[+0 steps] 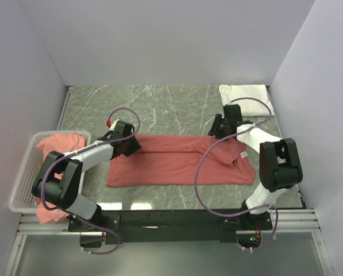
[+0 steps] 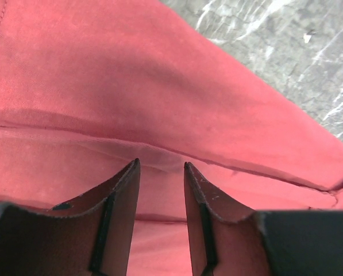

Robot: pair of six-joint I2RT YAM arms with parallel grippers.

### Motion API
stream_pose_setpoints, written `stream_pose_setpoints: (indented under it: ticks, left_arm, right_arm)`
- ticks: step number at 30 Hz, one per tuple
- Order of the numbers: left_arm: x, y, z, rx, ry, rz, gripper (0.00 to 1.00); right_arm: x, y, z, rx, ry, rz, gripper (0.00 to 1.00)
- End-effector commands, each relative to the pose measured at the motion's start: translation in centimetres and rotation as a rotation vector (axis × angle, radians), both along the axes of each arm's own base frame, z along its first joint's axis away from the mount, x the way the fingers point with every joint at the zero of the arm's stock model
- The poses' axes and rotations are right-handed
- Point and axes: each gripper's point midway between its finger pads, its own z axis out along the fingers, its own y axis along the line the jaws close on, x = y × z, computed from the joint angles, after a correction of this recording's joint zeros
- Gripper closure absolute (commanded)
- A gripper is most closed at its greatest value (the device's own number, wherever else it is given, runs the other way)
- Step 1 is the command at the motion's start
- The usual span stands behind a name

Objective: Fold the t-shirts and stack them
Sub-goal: Fold the tshirt

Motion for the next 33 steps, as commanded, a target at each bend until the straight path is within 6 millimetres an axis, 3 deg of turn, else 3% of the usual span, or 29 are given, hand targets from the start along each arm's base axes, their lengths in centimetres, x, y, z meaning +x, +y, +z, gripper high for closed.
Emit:
stream_pose_setpoints:
  ticks: [1, 12, 20, 23, 33]
  left_arm:
    - [0.5, -0.2, 1.9, -0.022, -0.056, 0.009, 0.58]
    - [0.3, -0.1, 2.0, -0.018, -0.057, 0.008, 0.58]
    - [0.5, -0.1, 2.2, -0.021, -0.063, 0.012, 0.58]
    - [0.4, -0.1, 2.2, -0.02, -0.062, 0.012, 0.58]
    - [0.3, 0.3, 2.5, -0.006, -0.072, 0.019, 0.58]
  right_arm:
    - [2.0, 1.0, 1.0, -0.053, -0.049, 0.028, 0.5]
    - [2.7, 1.7, -1.2, -0.146, -0.004, 0.06, 0.44]
    - [2.1, 2.8, -2.1, -0.145, 0.015, 0.1, 0.5]
    - [1.9, 2.8, -2.1, -0.143, 0.014, 0.099, 0.55]
    - [1.2, 3.5, -0.7, -0.088, -0.016, 0.113, 0.89]
